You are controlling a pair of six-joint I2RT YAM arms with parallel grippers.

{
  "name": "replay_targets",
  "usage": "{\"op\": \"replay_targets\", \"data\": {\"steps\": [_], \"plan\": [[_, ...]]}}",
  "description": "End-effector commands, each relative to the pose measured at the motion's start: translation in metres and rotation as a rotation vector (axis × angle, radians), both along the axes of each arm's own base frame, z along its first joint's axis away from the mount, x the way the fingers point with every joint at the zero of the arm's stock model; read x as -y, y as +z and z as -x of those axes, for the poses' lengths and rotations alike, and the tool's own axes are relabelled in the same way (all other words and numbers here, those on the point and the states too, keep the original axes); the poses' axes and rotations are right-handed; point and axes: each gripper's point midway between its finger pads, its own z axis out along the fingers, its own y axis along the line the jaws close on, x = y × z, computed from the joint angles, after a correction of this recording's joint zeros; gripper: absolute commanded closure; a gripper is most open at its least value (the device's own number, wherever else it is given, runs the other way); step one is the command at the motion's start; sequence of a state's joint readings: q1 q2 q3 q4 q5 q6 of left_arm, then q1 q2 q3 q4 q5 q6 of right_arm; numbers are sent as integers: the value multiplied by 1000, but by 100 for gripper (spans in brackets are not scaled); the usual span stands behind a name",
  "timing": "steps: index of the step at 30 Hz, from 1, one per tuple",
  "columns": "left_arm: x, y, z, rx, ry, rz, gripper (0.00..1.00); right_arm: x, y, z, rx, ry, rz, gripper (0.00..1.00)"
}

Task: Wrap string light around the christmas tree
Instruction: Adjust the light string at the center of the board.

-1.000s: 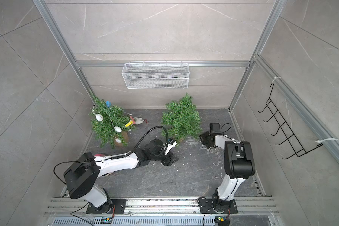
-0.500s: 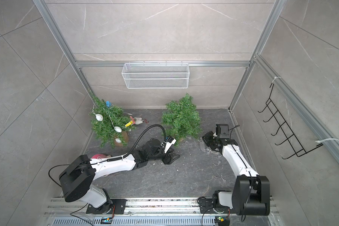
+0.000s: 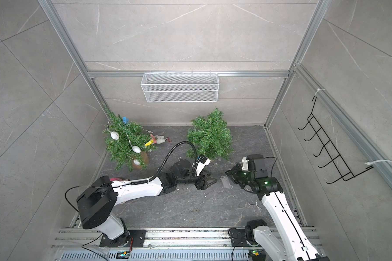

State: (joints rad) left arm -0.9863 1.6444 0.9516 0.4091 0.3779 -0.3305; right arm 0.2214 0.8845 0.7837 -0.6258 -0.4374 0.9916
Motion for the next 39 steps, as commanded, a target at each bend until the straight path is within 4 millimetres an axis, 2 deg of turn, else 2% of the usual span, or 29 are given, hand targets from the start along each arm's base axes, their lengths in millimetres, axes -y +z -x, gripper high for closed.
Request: {"op": "replay_targets", "data": {"steps": [1, 4, 9, 11, 15, 17, 20, 22, 24, 27, 31, 34, 39], "plan": [[0, 23, 12, 31, -69, 69, 38, -20, -9, 9, -37, -4, -17, 99], [-23, 17, 21, 13, -72, 33, 40, -43, -20, 16, -48, 52, 16, 98], [-73, 4, 11, -50, 46, 8, 42, -85, -53, 25, -74, 130, 68, 95], [-81, -2, 8, -46, 71, -32, 42, -104, -64, 24, -83, 165, 88, 94], [-95, -9, -4, -35, 144, -63, 41, -143, -82, 21, -115, 239, 77, 83], [-108, -11, -14, -47, 202, -60, 41, -152, -80, 21, -110, 280, 62, 74], [-123, -8, -25, -44, 260, -63, 40, -140, -68, 20, -81, 315, 115, 61], [-124, -11, -27, -43, 263, -110, 39, -121, -70, 25, -104, 331, 161, 55], [-119, -16, -29, -51, 248, -161, 39, -100, -74, 29, -134, 323, 197, 52], [-105, -25, -27, -58, 209, -237, 38, -58, -80, 33, -160, 305, 277, 52], [-86, -50, -16, -11, 132, -428, 38, -3, -84, 31, -180, 220, 360, 52], [-78, -74, -8, -54, 79, -534, 38, 16, -89, 25, -182, 176, 379, 52], [-78, -101, 5, -171, 20, -641, 36, 26, -102, 15, -200, 133, 360, 52]]}}
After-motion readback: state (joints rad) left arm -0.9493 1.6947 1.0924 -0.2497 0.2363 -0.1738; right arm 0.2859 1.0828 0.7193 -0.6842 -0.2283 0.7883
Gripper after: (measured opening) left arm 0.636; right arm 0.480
